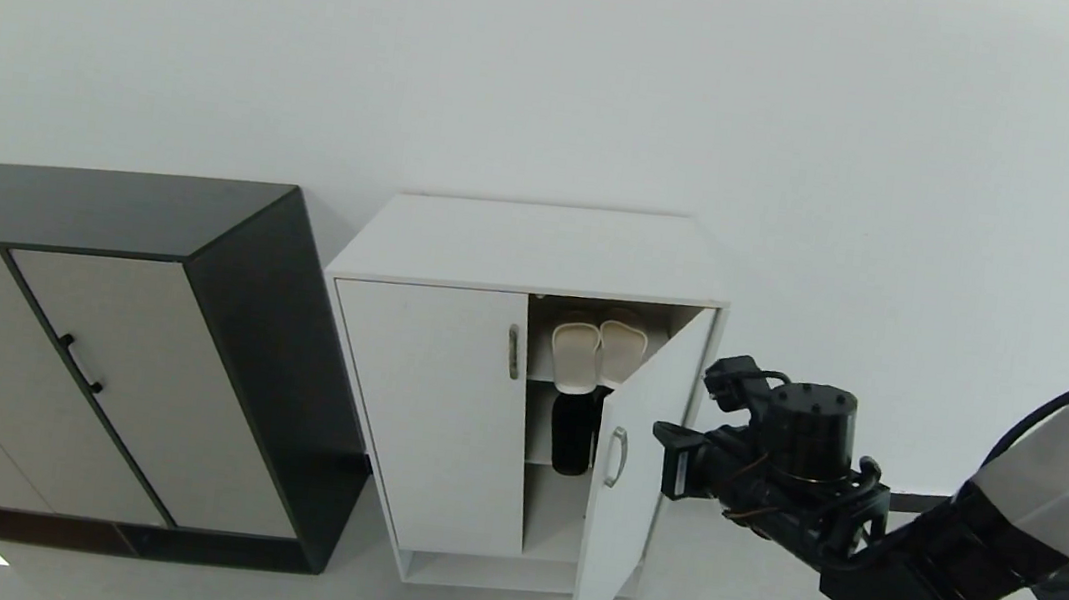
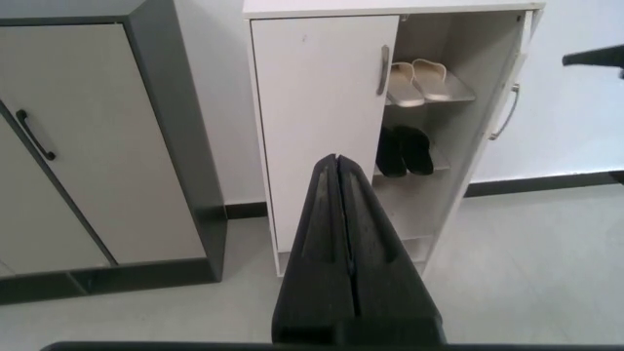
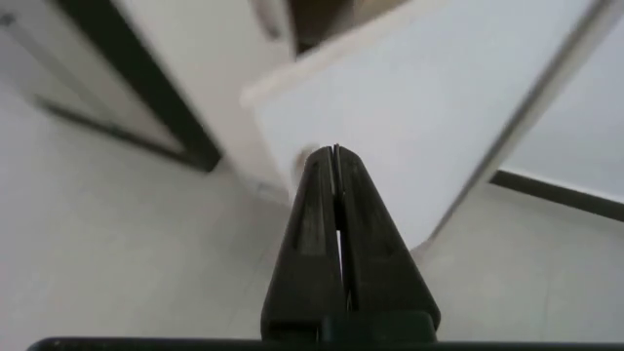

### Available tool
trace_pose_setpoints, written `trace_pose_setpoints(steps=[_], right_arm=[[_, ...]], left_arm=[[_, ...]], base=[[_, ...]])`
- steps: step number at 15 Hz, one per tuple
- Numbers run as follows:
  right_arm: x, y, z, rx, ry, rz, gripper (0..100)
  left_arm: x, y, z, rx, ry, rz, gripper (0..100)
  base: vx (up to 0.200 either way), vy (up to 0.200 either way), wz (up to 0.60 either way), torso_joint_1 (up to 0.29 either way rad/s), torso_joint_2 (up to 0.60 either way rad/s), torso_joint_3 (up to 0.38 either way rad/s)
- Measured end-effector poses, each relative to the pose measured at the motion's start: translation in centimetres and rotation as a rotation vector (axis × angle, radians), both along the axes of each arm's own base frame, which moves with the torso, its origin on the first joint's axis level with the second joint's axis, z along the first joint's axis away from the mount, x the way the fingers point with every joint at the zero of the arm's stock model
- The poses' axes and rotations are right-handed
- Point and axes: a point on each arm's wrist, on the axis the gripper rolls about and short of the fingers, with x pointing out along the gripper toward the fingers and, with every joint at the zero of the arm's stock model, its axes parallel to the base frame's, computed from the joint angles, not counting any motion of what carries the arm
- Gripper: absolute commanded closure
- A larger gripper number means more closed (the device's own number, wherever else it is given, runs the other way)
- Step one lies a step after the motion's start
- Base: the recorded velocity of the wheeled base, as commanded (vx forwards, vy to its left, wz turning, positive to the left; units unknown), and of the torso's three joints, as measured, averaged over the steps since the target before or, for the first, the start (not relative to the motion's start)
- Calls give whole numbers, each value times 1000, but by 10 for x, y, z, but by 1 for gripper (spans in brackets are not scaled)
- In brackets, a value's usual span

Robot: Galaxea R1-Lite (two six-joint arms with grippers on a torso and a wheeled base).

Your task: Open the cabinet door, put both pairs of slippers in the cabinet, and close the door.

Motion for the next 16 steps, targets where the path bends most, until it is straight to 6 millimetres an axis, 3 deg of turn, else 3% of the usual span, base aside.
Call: trace_pose_setpoints(steps=[3,11,16], right_arm=[[-11,-22,-4,-43,17,84,100],[-15,-25,-5,-54,27,82,100],[-19,-22,-5,-53,28,97,100]], left_arm=[[0,0,0,1,0,0,100],[0,0,0,1,0,0,100],[0,0,0,0,0,1,100]], base=[[200,0,0,-1,-2,2],[200,0,0,4,1,4],[0,0,0,0,0,0]])
